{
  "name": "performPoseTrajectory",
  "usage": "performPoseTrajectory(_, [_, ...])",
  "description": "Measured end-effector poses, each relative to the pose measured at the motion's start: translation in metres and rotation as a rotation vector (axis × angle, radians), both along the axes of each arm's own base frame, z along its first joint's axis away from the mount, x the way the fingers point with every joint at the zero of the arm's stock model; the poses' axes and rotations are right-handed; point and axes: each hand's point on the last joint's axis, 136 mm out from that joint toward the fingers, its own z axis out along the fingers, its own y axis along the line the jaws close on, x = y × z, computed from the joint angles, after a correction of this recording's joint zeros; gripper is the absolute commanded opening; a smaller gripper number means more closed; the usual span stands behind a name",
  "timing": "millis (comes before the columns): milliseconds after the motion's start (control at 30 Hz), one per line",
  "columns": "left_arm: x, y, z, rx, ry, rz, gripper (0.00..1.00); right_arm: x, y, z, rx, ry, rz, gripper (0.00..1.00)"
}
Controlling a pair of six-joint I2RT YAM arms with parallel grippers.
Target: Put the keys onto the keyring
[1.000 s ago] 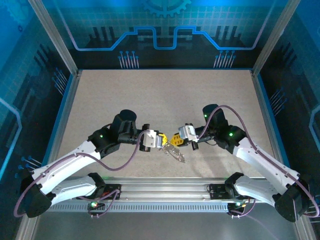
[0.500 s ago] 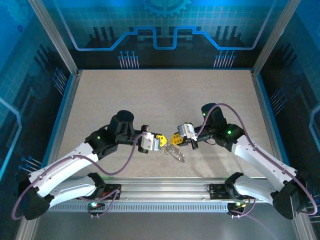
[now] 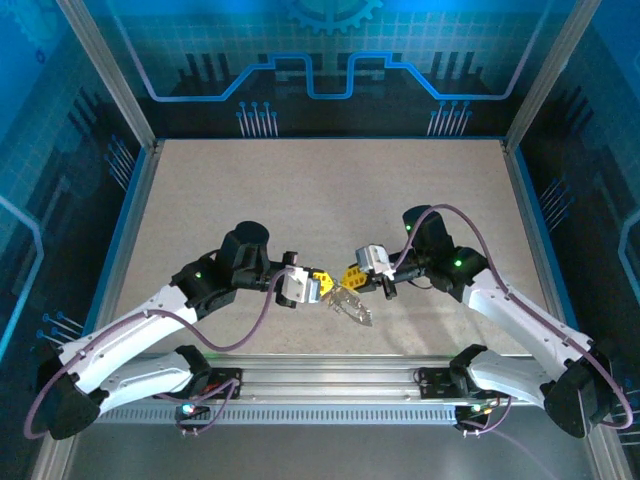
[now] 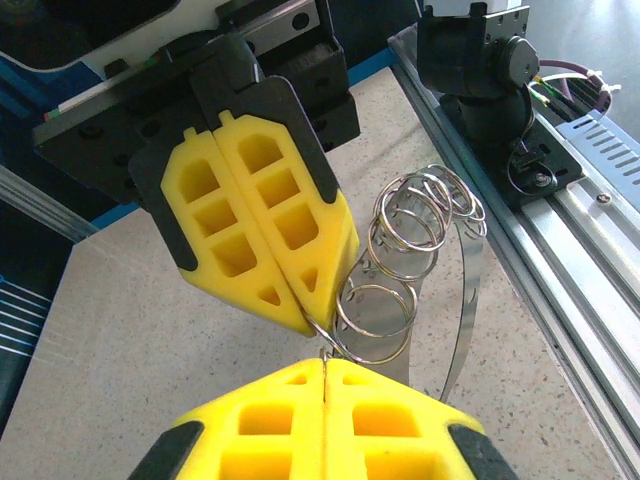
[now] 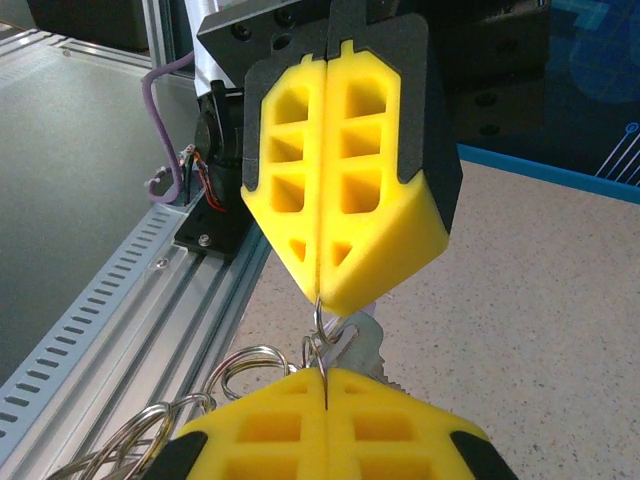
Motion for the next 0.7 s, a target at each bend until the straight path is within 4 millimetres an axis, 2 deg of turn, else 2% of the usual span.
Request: performPoseTrajectory(700, [-0.0004,-0.0050,-0.0071,0.019,0.002,-0.002,0.00,0.0042,-0.0009,0.0011,0.003,0.060,-0.029,0.00])
